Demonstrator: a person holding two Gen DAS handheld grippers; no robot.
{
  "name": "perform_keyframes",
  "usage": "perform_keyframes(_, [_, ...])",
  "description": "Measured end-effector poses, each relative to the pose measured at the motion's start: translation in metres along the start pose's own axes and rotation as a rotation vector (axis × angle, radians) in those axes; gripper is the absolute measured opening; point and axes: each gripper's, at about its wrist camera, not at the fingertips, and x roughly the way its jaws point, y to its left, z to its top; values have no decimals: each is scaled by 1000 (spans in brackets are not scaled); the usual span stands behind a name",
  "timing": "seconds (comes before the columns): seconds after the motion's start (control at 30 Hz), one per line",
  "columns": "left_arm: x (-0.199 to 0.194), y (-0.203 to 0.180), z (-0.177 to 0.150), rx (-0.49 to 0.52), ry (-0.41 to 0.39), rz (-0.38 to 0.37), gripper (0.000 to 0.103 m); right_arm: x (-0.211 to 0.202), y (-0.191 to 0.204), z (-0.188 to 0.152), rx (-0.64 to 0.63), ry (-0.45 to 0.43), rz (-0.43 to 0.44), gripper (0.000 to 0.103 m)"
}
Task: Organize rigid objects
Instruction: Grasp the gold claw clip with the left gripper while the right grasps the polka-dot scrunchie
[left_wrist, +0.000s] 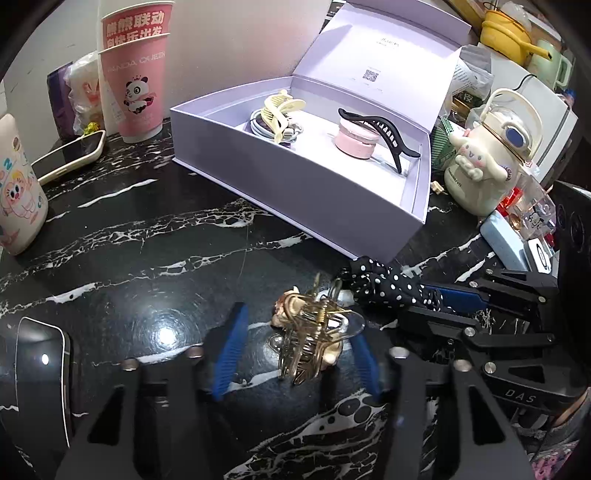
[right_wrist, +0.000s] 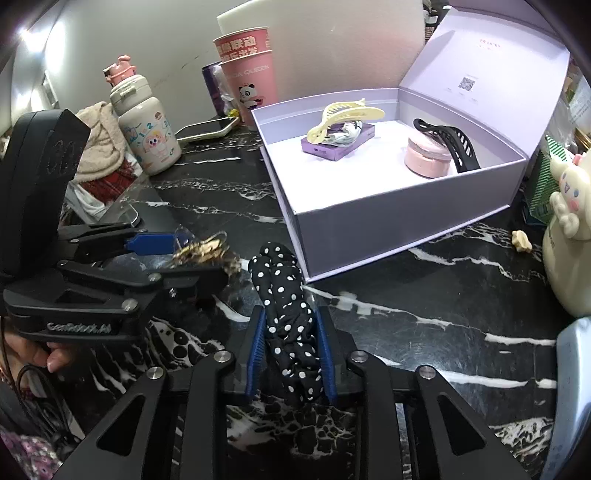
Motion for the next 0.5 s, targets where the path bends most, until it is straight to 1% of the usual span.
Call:
perform_keyframes(0.03, [0,-1,0,7,2,4,37,0,0,0,-1,-1,-1,22])
perform_keyframes(0.13, [-1,-2,-1,15,2,-2,37,-2,1,-2,-7,-5,-6,18])
perform_keyframes(0.3, [-5,-7,-8,24,7,-1,37,-10,1,-11,-6,-1,-21,18])
perform_keyframes(0.5, [-15,-18,-24,62,24,-5,37,-24,0,-28,8,2,-39,18])
